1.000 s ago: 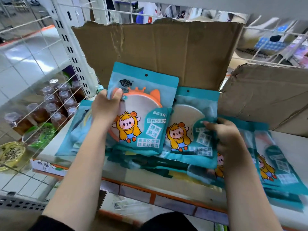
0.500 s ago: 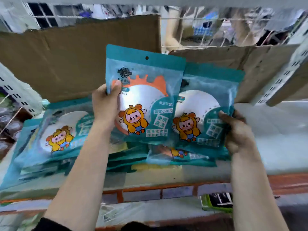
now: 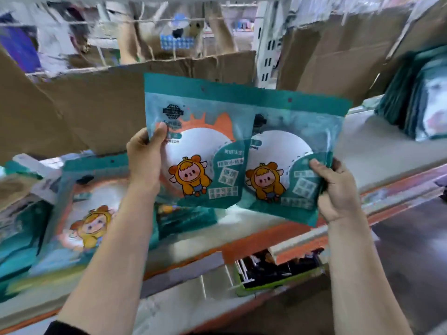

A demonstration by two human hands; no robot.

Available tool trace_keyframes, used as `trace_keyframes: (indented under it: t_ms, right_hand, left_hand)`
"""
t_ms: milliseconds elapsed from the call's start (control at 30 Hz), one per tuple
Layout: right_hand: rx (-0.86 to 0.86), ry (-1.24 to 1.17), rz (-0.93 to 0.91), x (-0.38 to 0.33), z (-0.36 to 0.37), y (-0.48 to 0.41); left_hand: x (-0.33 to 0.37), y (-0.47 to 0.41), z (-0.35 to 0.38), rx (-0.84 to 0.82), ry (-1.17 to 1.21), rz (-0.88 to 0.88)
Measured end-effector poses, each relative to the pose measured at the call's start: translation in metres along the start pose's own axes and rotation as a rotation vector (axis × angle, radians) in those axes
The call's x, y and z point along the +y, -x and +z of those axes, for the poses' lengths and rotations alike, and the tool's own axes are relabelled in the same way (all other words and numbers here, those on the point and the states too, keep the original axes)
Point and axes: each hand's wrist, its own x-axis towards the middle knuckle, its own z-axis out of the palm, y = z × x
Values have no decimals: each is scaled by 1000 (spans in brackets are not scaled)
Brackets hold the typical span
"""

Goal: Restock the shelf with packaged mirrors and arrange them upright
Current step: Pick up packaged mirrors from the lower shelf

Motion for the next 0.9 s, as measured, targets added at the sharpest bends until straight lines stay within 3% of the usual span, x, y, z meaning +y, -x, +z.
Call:
trace_keyframes:
  t_ms: [133,400,900]
  right_hand:
    - [56,-17,-55,-36,-70,-26]
    - [222,-72,-128,-93,-199,-47]
    - [440,-145,-199,-155,-358,-80]
  left_hand:
    - [-9,21,89,7,73,-22]
    - [-35,84,246,-169,130,-94]
    - [-71,138,459,-389,184,-211]
